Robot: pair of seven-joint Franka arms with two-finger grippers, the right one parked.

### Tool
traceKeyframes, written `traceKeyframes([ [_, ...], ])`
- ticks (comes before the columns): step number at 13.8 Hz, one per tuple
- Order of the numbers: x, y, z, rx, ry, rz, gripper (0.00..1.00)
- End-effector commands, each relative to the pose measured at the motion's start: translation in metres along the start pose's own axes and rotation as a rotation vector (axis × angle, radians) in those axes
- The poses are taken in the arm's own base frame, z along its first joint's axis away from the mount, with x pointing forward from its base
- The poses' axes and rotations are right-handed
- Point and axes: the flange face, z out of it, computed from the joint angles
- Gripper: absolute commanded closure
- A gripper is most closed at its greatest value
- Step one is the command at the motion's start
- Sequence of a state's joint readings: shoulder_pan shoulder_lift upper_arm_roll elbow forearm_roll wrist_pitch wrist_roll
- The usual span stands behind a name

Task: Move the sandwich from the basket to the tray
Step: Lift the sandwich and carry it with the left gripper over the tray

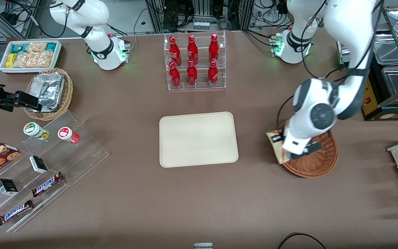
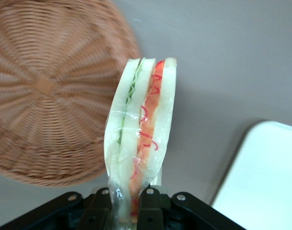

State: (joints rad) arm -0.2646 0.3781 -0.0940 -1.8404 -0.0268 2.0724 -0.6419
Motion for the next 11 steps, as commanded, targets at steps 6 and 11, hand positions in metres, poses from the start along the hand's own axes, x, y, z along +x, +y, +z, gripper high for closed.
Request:
traceKeyframes([
  [6, -0.046, 0.15, 0.015, -0.019, 0.022, 0.184, 1.0],
  [11, -0.081, 0.213, 0.031, -0.057, -0.012, 0.141, 1.0],
])
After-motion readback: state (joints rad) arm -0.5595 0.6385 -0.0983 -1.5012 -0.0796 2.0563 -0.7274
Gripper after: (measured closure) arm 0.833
